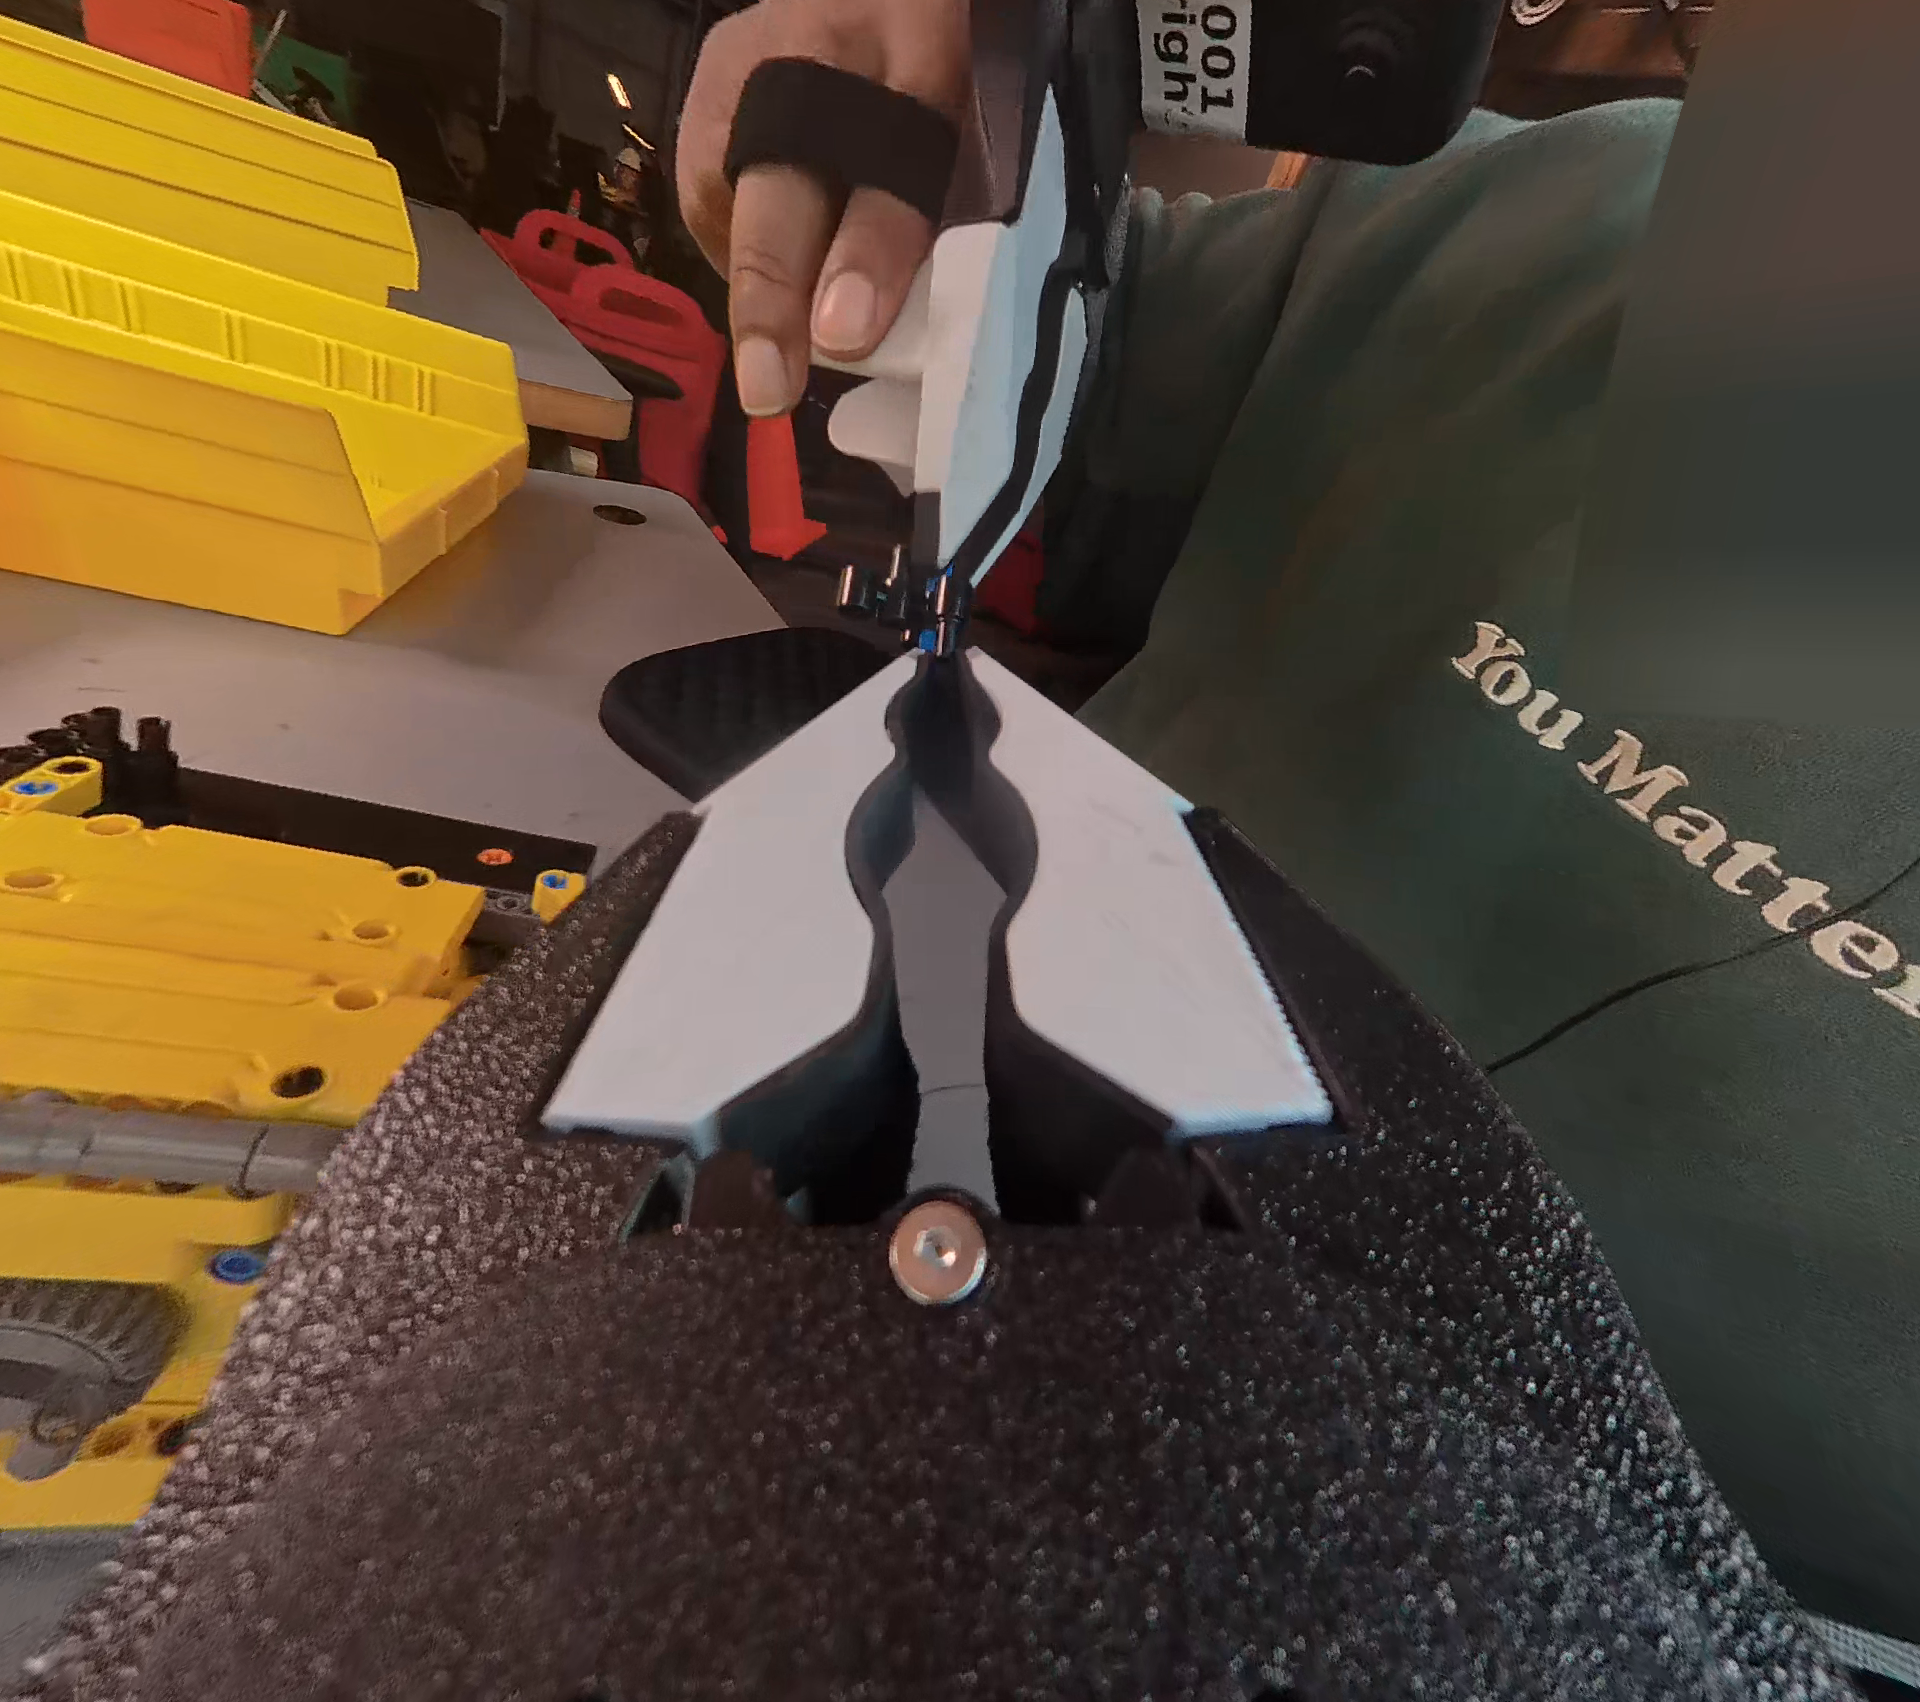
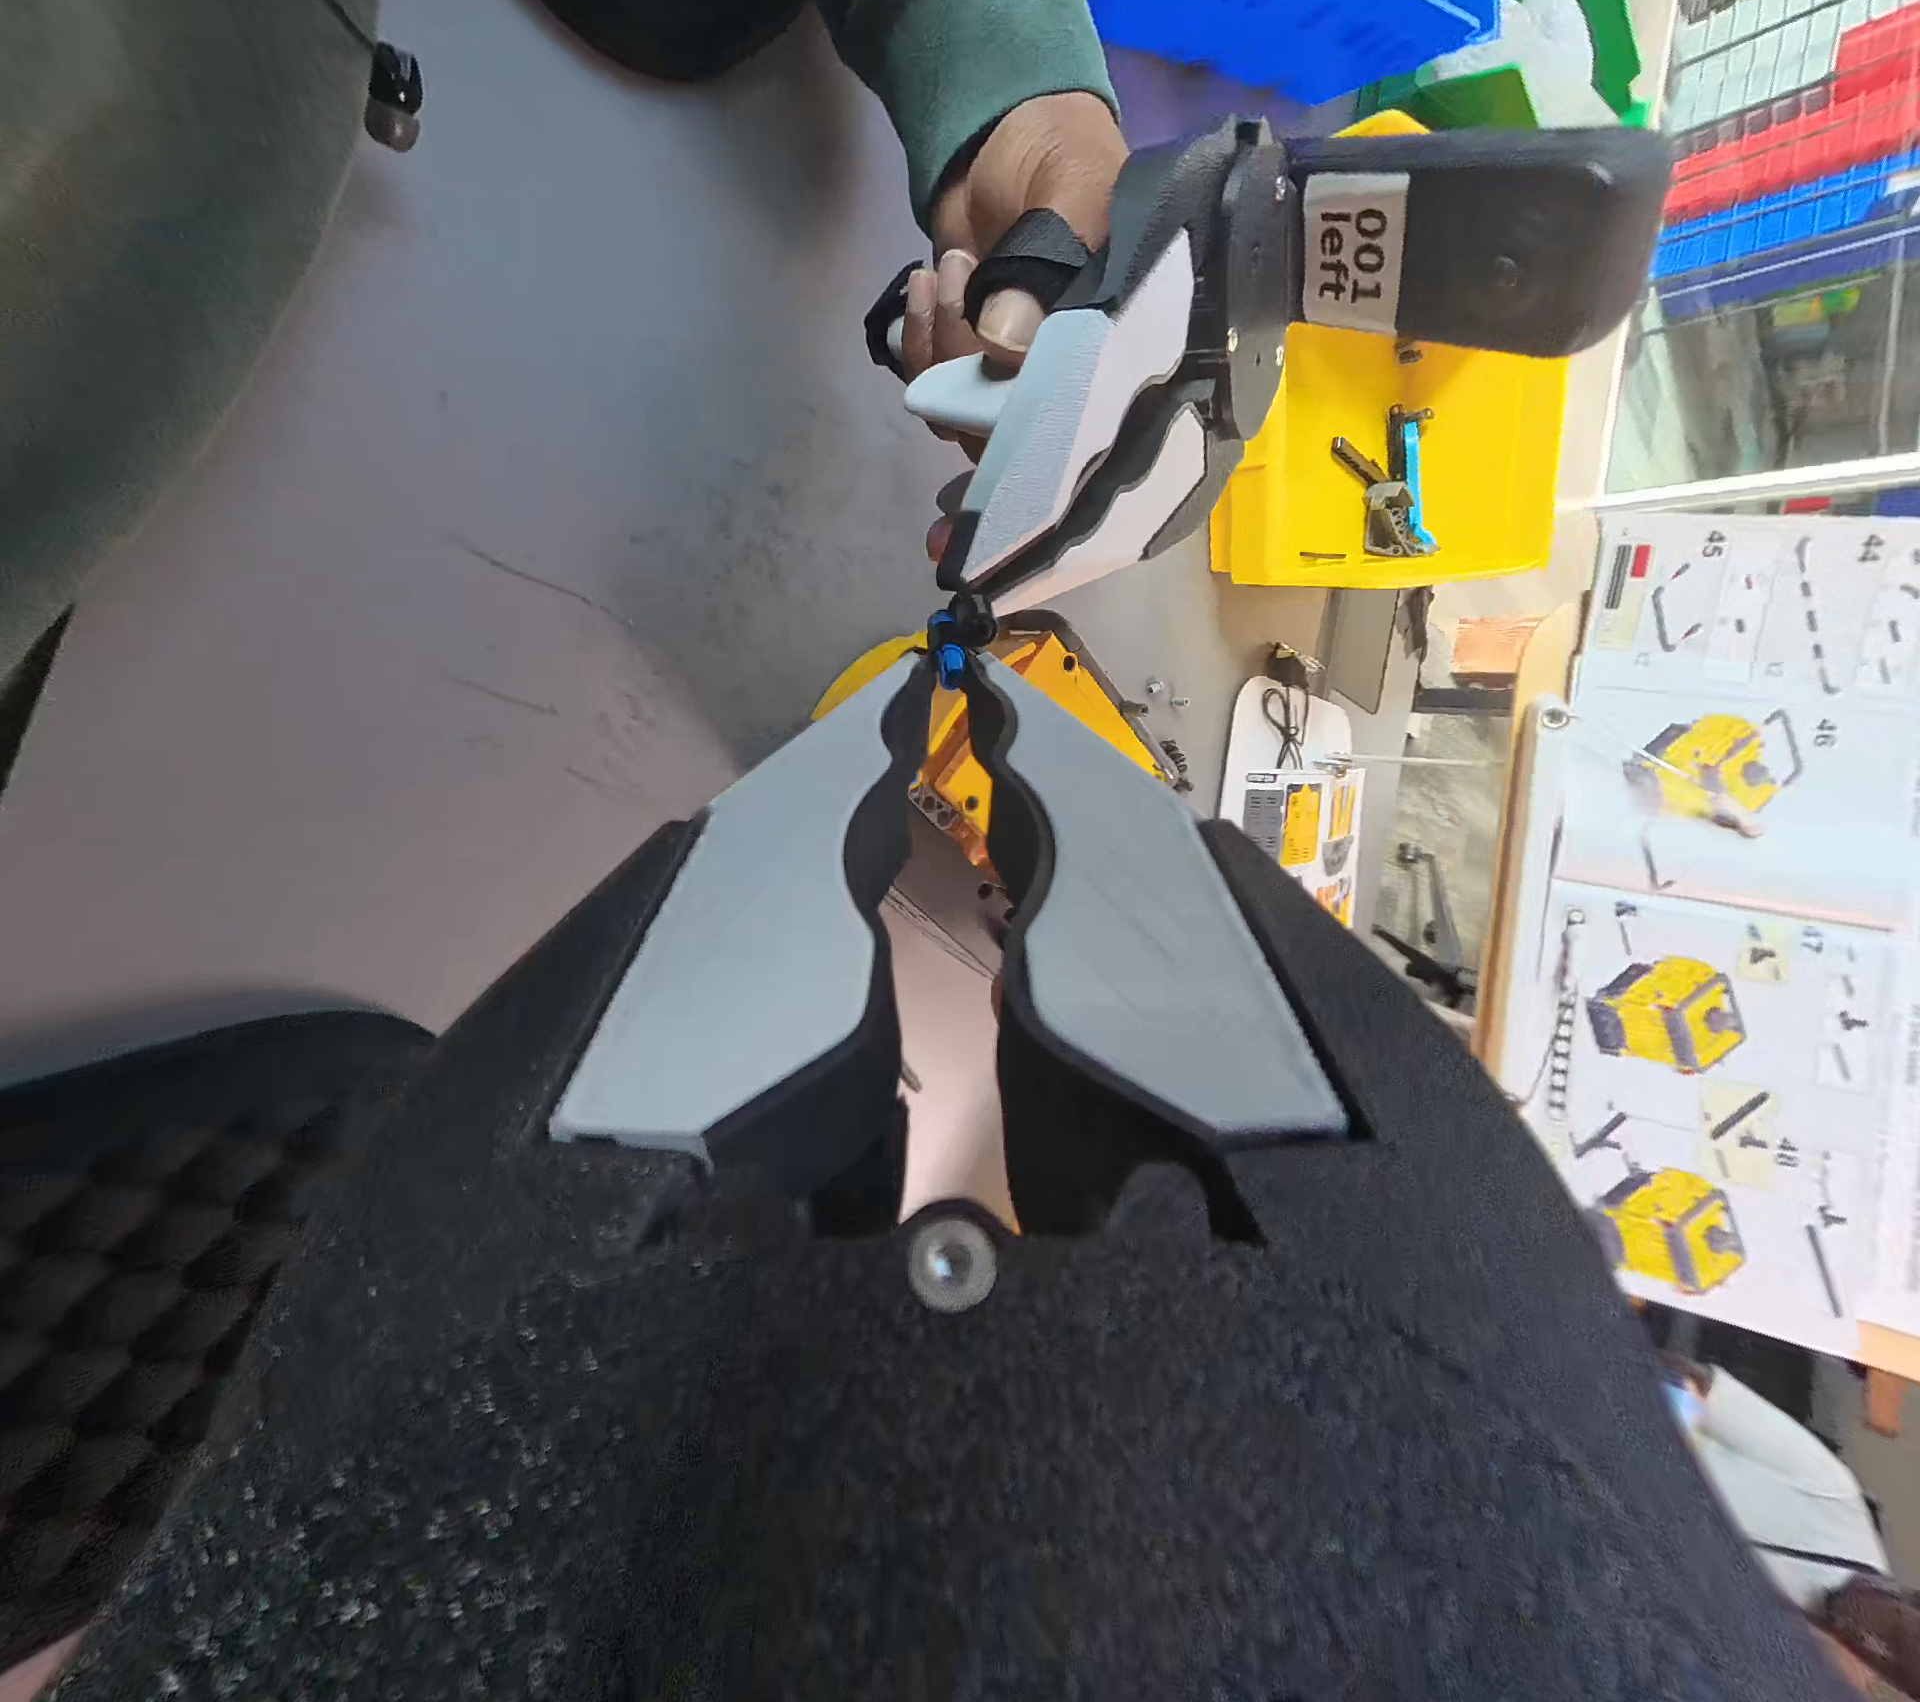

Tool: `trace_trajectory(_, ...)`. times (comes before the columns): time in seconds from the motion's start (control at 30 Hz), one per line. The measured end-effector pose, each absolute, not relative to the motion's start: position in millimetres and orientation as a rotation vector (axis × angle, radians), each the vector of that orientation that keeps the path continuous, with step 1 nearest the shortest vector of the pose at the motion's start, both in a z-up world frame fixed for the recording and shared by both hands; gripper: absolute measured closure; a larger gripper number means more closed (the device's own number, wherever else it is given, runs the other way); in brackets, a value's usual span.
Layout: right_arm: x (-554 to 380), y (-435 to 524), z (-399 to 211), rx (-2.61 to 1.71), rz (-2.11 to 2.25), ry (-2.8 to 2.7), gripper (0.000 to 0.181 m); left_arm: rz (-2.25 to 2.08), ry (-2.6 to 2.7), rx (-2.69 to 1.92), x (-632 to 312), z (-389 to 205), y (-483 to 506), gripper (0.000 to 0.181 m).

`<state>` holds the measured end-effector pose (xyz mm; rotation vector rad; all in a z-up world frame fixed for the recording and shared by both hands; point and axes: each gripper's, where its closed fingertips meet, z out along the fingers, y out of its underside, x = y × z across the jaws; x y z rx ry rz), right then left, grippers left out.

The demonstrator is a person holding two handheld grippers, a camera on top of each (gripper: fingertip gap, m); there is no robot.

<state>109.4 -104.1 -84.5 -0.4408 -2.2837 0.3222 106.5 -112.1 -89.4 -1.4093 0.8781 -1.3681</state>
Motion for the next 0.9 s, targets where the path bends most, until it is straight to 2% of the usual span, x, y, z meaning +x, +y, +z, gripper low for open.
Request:
trace_trajectory(0.2,110.0,-109.6,-88.1,-0.227,0.164,-2.346,0.177,-1.469,0.88,-1.412,107.3,-91.1,-117.6,0.18)
trace_trajectory(0.37,109.3,-99.4,-94.7,-0.331,0.161,-2.416,0.178,-1.349,0.88,-1.472,103.3,-95.3,-107.1,0.174)
trace_trajectory(0.5,110.1,-67.2,-113.7,-0.406,0.044,-2.529,0.178,-0.903,0.88,-1.545,73.1,-96.6,-77.1,0.139)
trace_trajectory(0.7,106.3,-45.4,-148.5,-0.395,-0.072,-2.694,0.178,-0.525,0.817,-1.705,34.9,-139.1,-29.3,0.067)
trace_trajectory(0.9,102.5,-40.4,-161.3,-0.44,-0.043,-2.794,0.178,-0.613,0.809,-1.762,37.2,-163.2,-4.1,0.04)
